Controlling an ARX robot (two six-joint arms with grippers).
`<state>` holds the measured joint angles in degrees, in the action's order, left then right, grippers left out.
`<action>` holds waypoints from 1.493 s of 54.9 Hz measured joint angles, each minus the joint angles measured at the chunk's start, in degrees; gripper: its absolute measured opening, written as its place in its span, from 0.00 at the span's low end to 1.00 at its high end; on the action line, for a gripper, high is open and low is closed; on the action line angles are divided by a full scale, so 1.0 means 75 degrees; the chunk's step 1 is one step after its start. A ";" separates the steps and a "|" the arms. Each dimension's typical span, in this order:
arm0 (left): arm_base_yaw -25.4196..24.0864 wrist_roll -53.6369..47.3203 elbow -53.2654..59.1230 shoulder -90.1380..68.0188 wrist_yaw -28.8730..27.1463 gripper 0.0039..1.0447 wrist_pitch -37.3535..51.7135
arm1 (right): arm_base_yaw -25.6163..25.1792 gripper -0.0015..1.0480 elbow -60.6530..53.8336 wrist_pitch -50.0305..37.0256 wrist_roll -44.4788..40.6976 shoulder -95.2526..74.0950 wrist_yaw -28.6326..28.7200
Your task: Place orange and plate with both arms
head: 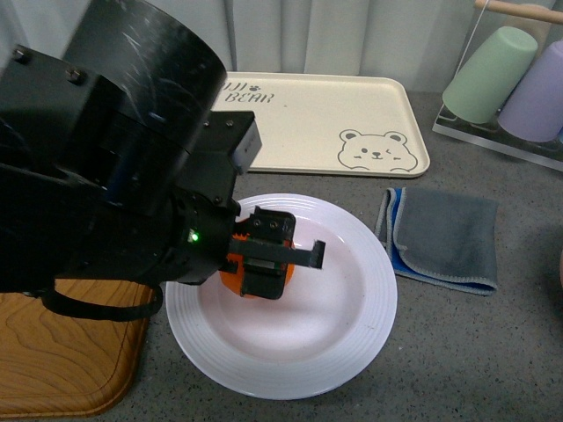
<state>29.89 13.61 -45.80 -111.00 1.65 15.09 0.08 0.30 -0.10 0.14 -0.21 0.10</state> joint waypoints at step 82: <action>-0.2672 -0.1751 0.5237 0.5881 -0.1480 0.03 0.5919 | 0.0000 0.91 0.0000 0.0003 0.0000 0.0000 0.0000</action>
<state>9.85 0.47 -6.52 -66.89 -9.45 59.48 0.08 0.30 -0.08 0.14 -0.21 0.10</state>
